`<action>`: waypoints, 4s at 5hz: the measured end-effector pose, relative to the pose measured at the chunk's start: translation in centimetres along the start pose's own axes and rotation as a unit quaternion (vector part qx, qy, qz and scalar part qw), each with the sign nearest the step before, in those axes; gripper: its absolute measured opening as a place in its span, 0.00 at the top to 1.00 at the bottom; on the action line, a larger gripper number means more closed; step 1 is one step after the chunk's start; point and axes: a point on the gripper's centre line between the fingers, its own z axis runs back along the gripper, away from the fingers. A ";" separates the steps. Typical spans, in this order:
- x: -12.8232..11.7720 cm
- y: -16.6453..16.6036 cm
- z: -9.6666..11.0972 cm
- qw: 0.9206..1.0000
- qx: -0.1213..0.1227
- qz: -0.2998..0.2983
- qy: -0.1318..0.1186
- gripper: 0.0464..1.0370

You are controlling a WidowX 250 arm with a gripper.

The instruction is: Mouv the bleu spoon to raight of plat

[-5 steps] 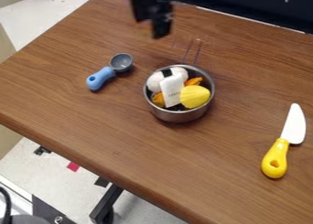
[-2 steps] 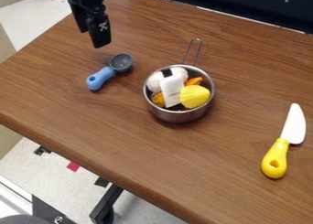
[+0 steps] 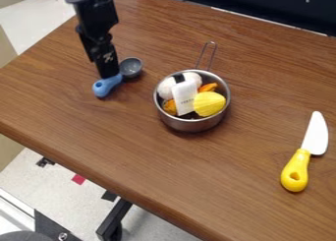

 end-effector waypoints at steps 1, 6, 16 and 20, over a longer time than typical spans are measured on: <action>-0.5 -1.2 -0.3 1.000 0.006 -0.008 0.002 0.04; 0.4 -2.6 -2.7 0.998 0.052 0.034 0.000 0.35; 14.2 -13.8 3.5 0.975 0.018 0.220 -0.029 0.73; 18.3 -16.5 -2.6 0.959 0.039 0.278 -0.049 0.73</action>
